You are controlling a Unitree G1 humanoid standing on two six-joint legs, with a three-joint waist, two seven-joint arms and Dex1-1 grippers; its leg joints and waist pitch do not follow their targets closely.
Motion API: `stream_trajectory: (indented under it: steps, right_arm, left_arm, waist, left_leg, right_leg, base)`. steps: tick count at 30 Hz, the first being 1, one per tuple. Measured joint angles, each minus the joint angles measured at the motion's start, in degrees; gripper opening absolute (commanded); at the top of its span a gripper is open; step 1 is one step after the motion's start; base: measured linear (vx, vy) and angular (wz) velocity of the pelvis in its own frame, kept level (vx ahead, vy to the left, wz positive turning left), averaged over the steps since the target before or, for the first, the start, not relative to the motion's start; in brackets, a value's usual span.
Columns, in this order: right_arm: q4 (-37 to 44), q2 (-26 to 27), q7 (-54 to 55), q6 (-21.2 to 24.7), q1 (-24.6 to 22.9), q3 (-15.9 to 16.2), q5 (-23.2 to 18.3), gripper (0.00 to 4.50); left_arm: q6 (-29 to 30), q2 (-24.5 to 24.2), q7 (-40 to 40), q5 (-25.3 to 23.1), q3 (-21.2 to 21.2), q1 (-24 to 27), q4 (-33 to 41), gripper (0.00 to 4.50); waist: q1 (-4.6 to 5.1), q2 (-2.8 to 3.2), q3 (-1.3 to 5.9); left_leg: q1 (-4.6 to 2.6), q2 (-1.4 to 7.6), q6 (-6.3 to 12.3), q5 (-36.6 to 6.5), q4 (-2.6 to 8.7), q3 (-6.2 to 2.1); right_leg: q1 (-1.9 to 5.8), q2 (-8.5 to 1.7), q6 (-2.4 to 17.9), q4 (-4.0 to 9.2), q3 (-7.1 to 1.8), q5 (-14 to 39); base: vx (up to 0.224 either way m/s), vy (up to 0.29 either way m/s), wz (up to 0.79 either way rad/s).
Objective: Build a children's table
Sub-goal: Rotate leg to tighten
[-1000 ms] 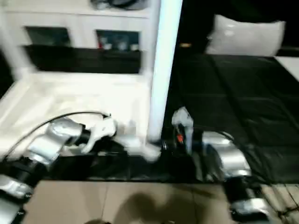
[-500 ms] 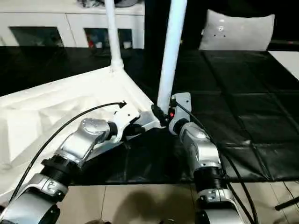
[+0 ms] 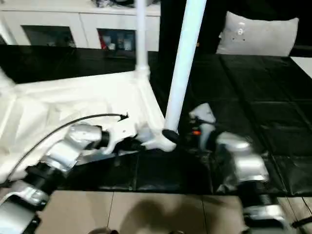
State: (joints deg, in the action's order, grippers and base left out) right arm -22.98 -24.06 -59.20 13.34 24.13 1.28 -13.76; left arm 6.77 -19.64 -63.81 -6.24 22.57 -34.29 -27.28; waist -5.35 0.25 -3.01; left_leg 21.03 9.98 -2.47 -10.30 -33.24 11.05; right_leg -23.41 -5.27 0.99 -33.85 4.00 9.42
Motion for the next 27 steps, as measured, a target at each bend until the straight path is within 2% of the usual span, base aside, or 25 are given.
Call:
stream_trajectory:
  steps: [3,4,8,10,18,19,21,27]
  right_arm:
    - [0.06,-2.48,-6.82,-0.51,-0.14,1.89,-0.24,4.37]
    - [0.19,-2.91,-8.73,-0.74,-0.13,2.43,-0.31,4.13]
    - [0.60,-5.40,-16.02,-1.70,-0.19,5.40,-0.52,3.93]
    - [0.63,-5.66,-18.39,-2.26,-0.20,6.33,-0.64,3.68]
    - [1.23,-4.28,-22.31,-2.02,-0.19,8.37,-1.73,3.21]
    - [1.40,-4.03,-22.72,-1.84,-0.19,8.57,-1.98,3.04]
    - [1.42,-3.92,-23.39,-1.53,-0.20,8.92,-2.20,3.04]
    - [2.31,-3.76,-23.94,-0.48,-1.35,9.61,-2.93,2.49]
  left_arm:
    - [-3.87,-2.47,-4.57,0.45,0.91,0.03,-0.13,0.00]
    - [-4.93,-2.93,-5.69,0.42,1.09,0.02,-0.24,0.00]
    - [-9.24,-4.72,-10.50,0.82,2.57,-0.41,-0.87,0.00]
    - [-10.89,-5.36,-12.58,1.00,2.92,-0.59,-1.26,0.00]
    - [-12.64,-5.77,-15.84,1.47,3.69,-1.00,-1.79,0.00]
    - [-12.90,-5.71,-15.97,1.50,3.76,-1.04,-1.89,0.00]
    - [-13.27,-5.57,-16.13,1.52,3.81,-1.04,-2.00,0.00]
    - [-13.50,-5.35,-16.97,1.67,3.85,-1.07,-2.22,0.00]
  waist:
    - [-0.29,0.00,0.00]
    - [-0.43,0.01,0.00]
    - [-1.07,0.01,0.01]
    - [-1.29,0.01,0.01]
    - [-1.50,0.02,0.01]
    - [-1.58,0.02,0.02]
    - [-1.80,0.02,0.01]
    - [-2.29,0.03,0.02]
  left_leg:
    - [0.00,0.01,0.00,0.00,-0.01,0.00]
    - [0.01,0.01,0.00,0.00,-0.04,0.00]
    - [-0.02,0.01,0.01,-0.01,-0.08,0.02]
    - [-0.04,0.02,0.01,-0.01,-0.09,0.01]
    - [-0.04,0.03,0.01,-0.01,-0.24,0.01]
    - [-0.04,0.03,0.01,-0.01,-0.25,0.01]
    - [-0.04,0.03,0.01,-0.01,-0.26,0.01]
    - [-0.06,0.04,0.00,-0.01,-0.25,0.01]
  right_leg:
    - [-0.01,0.00,-0.01,-0.04,0.01,0.01]
    - [-0.01,0.00,-0.01,-0.06,0.00,0.01]
    - [0.02,-0.01,0.00,-0.07,-0.01,0.01]
    - [0.04,-0.01,0.00,-0.11,-0.01,0.00]
    - [0.08,-0.02,0.02,-0.18,-0.01,-0.01]
    - [0.08,-0.02,0.02,-0.18,-0.01,-0.01]
    - [0.08,-0.03,0.03,-0.19,-0.01,-0.01]
    - [0.09,-0.03,0.03,-0.20,-0.01,-0.01]
  base:
    - [0.000,0.000,0.00]
    - [0.000,0.000,0.00]
    - [0.000,0.000,0.00]
    - [0.000,0.000,0.00]
    - [0.000,0.000,0.00]
    - [0.000,0.000,0.00]
    - [0.000,0.000,0.00]
    - [0.000,0.000,0.00]
